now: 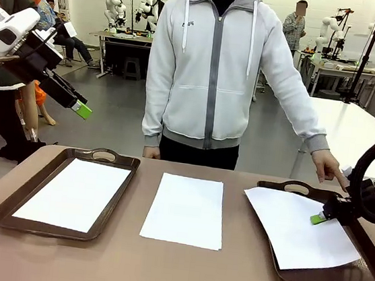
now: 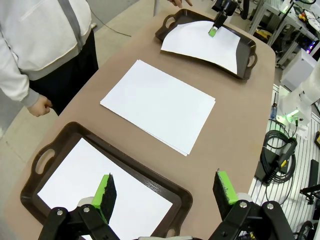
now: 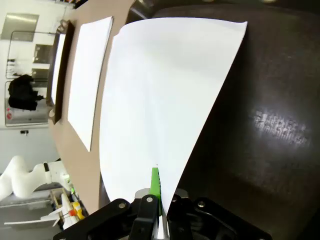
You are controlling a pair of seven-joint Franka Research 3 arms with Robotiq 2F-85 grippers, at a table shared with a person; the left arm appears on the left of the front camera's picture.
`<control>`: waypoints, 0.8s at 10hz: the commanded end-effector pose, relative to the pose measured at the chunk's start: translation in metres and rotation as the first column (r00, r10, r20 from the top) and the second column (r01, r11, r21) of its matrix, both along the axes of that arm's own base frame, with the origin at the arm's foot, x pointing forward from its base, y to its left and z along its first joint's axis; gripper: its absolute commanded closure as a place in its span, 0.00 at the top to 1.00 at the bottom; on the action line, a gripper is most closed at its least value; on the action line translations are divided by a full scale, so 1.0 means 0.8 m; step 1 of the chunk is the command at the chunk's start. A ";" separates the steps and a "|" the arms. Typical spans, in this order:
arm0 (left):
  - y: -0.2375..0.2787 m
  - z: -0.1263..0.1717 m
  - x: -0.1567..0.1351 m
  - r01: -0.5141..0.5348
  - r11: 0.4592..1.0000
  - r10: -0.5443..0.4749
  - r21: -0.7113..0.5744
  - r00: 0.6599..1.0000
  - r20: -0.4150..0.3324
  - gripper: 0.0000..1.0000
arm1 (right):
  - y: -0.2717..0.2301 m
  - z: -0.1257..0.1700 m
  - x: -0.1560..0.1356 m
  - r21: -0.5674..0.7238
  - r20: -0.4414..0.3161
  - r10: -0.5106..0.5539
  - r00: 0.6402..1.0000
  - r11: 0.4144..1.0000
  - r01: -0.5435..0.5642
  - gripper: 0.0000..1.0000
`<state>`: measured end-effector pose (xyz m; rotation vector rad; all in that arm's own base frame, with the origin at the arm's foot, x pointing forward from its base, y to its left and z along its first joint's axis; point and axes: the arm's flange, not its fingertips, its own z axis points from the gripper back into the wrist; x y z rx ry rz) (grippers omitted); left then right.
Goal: Sort the A4 documents.
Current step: Place the A4 Paper in the designated Handle tray.
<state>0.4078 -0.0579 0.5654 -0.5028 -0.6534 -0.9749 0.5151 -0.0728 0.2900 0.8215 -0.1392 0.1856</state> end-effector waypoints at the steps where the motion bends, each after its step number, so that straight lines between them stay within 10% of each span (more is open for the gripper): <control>1: 0.002 -0.001 -0.001 0.015 1.000 -0.015 -0.001 1.000 0.012 1.00 | -0.006 0.004 -0.010 -0.051 -0.025 -0.039 0.999 0.998 0.038 0.01; 8: 0.002 -0.001 -0.001 0.015 1.000 -0.015 -0.001 1.000 0.012 1.00 | -0.020 0.021 -0.033 -0.077 0.031 -0.107 0.994 0.991 0.109 0.01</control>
